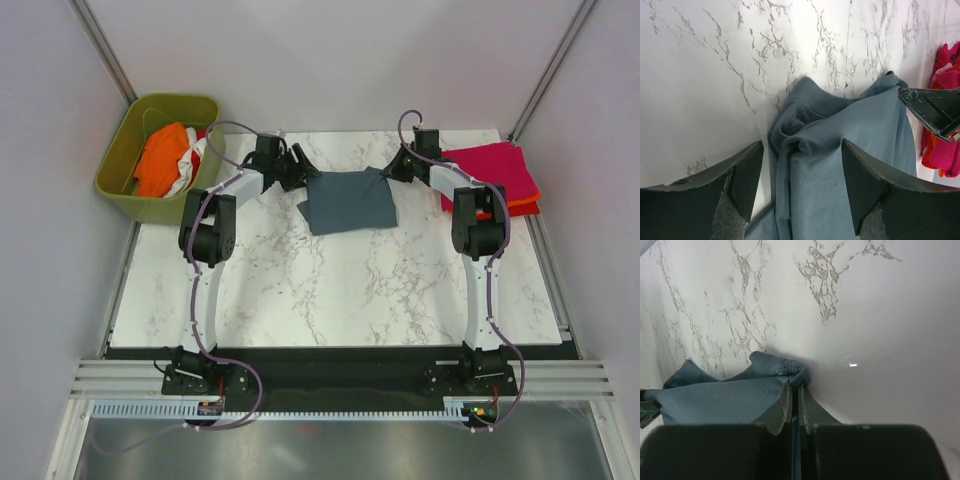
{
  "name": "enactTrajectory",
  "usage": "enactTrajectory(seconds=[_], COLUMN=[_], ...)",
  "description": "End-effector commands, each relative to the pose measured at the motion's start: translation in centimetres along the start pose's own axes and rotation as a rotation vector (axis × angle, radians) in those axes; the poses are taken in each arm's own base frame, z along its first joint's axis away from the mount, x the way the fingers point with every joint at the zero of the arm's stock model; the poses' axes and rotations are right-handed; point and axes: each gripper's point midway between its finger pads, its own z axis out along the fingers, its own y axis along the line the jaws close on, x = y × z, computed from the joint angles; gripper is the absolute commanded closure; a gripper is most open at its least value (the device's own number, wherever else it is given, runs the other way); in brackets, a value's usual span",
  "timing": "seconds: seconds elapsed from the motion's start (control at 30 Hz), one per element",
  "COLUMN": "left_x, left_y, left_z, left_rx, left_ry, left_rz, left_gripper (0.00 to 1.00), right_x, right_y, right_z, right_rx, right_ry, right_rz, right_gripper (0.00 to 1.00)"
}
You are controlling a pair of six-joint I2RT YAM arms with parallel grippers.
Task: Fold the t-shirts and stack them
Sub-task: Fold the tshirt, then neatly place the folded tshirt to the corner
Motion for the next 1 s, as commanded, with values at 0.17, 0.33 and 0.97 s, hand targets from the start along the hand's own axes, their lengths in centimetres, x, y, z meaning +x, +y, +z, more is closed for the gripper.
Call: enactTrajectory(seconds=[0.17,0.33,0.97], left_x=[1.8,1.5,-0.4], left_y=[2.8,2.4,-1.2], left_z=[-0.4,0.5,-0.6], left_rx=[-0.111,-0.092,-0.040], left_ry=[0.040,0.052,-0.053], left_rz=[-0.006,-0.020,0.030], left_gripper=[0.40,0.48,0.98], right_x=[1.2,1.3,-0.4], right_y=[-3.5,-2.8,1.7], right_z=[0.6,0.5,-3.0], right_rx=[0.107,0.071,-0.023], right_ry=[0.020,0.025,-0.020], right_rz=[0.031,0.036,-0.027], right_gripper=[1.00,1.00,1.00])
